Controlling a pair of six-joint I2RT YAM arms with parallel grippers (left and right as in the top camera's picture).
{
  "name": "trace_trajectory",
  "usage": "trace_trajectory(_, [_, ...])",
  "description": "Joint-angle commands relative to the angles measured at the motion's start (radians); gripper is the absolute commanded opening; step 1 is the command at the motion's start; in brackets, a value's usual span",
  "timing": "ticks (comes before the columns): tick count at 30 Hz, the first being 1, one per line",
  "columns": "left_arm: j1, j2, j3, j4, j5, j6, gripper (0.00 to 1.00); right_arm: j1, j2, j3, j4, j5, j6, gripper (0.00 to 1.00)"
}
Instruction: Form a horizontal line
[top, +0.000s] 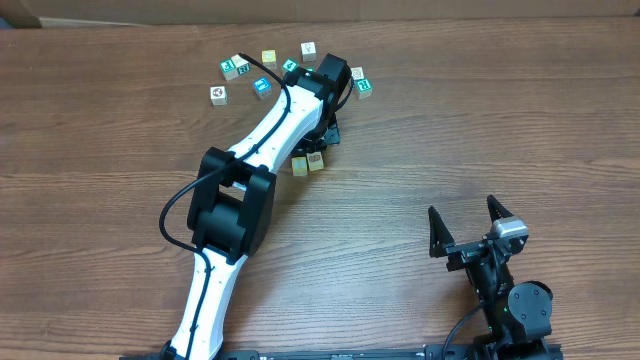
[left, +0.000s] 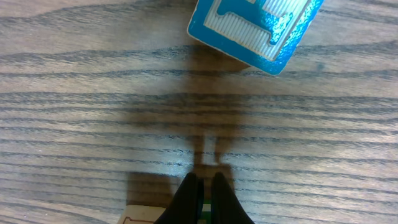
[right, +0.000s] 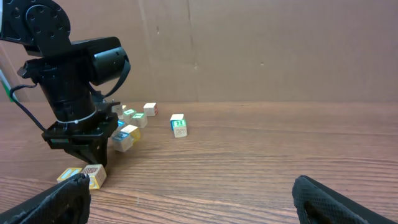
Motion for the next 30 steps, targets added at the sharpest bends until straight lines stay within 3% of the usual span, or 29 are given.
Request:
trace_trajectory(1, [-0.005, -0.005, 0.023, -0.004, 0.005, 0.02, 0.04, -0.006, -0.007, -0.01, 0.006, 0.003, -0.004, 1.0])
trace_trajectory(30, [-0.005, -0.005, 0.023, -0.02, 0.006, 0.02, 0.04, -0.006, -0.007, -0.01, 0.005, 0.003, -0.004, 1.0])
